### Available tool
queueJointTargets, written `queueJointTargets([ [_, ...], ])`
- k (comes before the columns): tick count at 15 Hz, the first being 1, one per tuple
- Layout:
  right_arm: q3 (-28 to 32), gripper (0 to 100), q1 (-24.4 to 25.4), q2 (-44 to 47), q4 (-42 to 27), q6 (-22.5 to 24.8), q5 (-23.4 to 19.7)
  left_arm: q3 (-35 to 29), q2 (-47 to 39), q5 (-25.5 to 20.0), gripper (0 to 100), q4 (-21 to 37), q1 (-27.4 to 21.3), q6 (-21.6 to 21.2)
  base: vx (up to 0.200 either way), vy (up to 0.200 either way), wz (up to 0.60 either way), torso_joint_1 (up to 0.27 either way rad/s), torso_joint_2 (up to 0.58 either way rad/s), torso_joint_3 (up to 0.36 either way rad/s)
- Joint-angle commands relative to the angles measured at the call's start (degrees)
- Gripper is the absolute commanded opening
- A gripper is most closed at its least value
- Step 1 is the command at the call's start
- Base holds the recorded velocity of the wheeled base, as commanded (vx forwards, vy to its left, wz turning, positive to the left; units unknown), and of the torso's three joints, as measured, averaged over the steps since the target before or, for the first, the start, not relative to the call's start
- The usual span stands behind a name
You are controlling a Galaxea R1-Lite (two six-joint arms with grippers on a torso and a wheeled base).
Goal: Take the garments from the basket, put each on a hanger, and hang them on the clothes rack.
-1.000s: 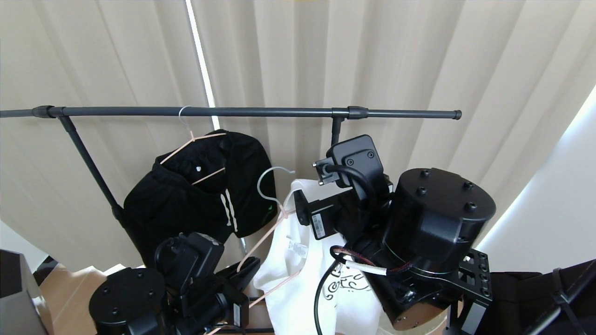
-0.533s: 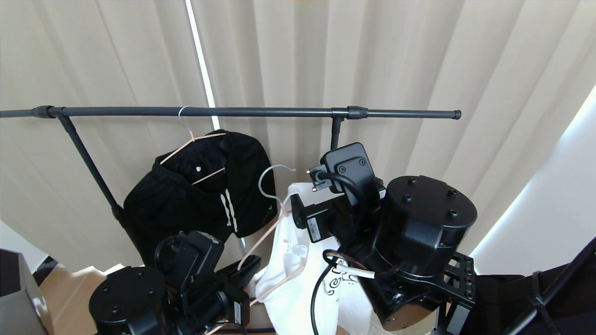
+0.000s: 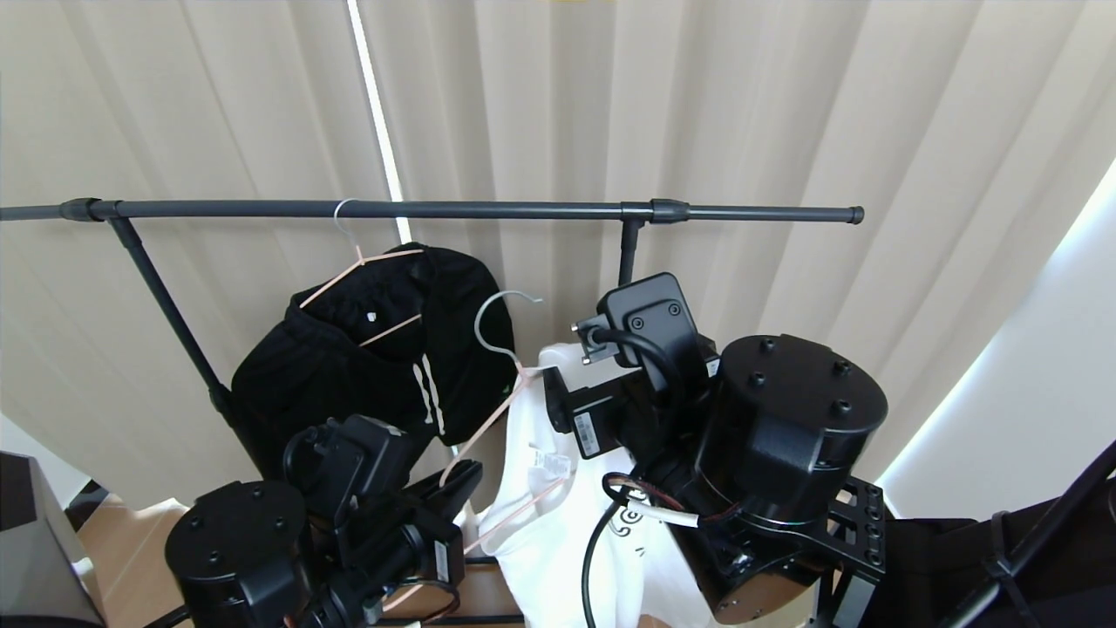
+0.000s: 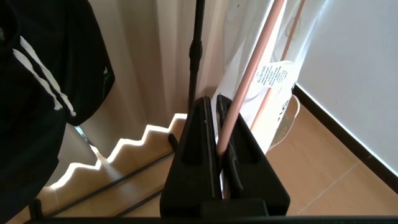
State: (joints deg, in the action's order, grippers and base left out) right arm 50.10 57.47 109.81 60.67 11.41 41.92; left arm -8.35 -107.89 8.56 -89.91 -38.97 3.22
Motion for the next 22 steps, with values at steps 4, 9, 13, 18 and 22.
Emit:
queueJointTargets([
  [4, -0.09, 100, 0.19, 0.05, -0.03, 0.02, 0.0, -1.32, 0.13, 0.14, 0, -0.09, 1.8, 0.12, 0.0, 0.0, 0.0, 0.0, 0.0, 0.0],
  [9, -0.27, 100, 0.37, 0.14, -0.03, 0.02, 0.0, -1.84, 0.13, 0.14, 0, -0.09, 2.32, 0.12, 0.0, 0.0, 0.0, 0.0, 0.0, 0.0],
  [13, -0.71, 100, 0.54, -0.21, -0.03, 0.1, 0.0, -1.67, 0.48, -0.12, 0, -0.09, 2.94, 0.21, 0.0, 0.0, 0.0, 0.0, 0.0, 0.0],
  [18, -0.88, 100, -0.95, -3.73, -0.56, 0.98, -0.18, -1.84, 2.07, -0.65, 0, -0.09, 3.99, 1.62, 0.0, 0.0, 0.0, 0.0, 0.0, 0.0],
  [22, -1.76, 100, -5.08, -7.33, -1.87, 2.39, -4.22, -2.02, 3.38, -9.09, 0, -0.09, 8.83, 1.7, 0.0, 0.0, 0.0, 0.0, 0.0, 0.0],
])
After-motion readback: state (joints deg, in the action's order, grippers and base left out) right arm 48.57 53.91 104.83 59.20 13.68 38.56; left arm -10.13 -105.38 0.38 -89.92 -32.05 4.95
